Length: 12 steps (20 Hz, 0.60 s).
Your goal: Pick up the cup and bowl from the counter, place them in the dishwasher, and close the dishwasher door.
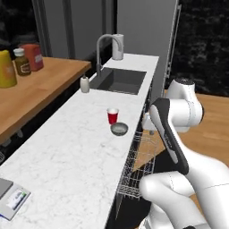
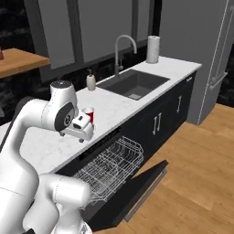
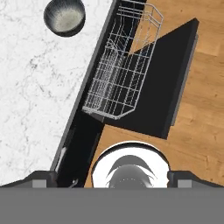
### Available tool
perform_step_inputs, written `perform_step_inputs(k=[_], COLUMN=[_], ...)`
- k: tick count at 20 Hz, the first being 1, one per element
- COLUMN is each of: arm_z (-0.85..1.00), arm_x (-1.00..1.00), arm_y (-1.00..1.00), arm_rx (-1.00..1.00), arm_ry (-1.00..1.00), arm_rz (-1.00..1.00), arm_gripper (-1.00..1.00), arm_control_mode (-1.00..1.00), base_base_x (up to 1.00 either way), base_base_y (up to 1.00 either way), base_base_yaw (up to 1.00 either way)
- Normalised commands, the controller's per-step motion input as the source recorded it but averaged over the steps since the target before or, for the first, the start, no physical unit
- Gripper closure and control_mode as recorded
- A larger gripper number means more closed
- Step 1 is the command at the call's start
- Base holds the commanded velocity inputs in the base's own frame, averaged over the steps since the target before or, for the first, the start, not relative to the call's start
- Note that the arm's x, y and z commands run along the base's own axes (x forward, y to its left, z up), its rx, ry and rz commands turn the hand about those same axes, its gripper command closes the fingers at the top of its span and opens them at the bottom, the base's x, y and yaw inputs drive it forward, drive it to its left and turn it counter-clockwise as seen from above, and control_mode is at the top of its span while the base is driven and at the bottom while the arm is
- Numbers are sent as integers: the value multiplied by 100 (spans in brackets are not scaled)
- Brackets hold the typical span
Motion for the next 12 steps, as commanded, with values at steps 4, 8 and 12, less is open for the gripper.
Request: perform_step_inputs(k=[4, 8, 12], arm_z=[0, 0, 0], arm_x=[0, 0, 0], arm_y=[0, 0, 0], arm_rx=[0, 0, 0], arm_ry=[0, 0, 0], arm_rz=[0, 0, 0], arm_gripper=[-100, -100, -100], arm_control_mode=[100, 100, 100], base_base_x=[4, 1, -1], base_base_y=[7, 68, 49], base_base_yaw=[-36, -25, -10])
